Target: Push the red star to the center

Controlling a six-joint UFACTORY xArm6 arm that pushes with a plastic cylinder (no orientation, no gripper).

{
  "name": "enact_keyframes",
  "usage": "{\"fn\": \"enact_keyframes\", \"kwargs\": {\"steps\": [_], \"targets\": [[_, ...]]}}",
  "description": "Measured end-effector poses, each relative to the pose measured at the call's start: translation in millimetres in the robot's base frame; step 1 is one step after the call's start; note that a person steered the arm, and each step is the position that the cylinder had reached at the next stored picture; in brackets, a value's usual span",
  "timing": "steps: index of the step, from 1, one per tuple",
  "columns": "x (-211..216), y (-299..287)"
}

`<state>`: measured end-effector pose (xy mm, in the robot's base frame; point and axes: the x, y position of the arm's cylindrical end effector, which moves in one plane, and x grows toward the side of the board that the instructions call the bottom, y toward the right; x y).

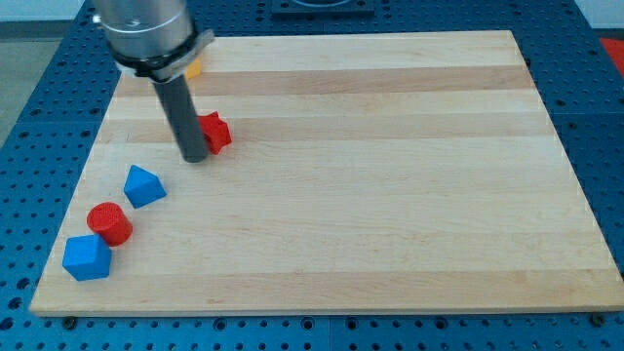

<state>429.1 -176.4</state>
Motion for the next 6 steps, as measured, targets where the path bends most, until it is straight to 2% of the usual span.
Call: {"fn": "enact_keyframes", "kwargs": {"steps": [1, 2, 6], "targets": [[-11.0, -26.2], [-21.7, -14.0], [-44.3, 117.7]]}}
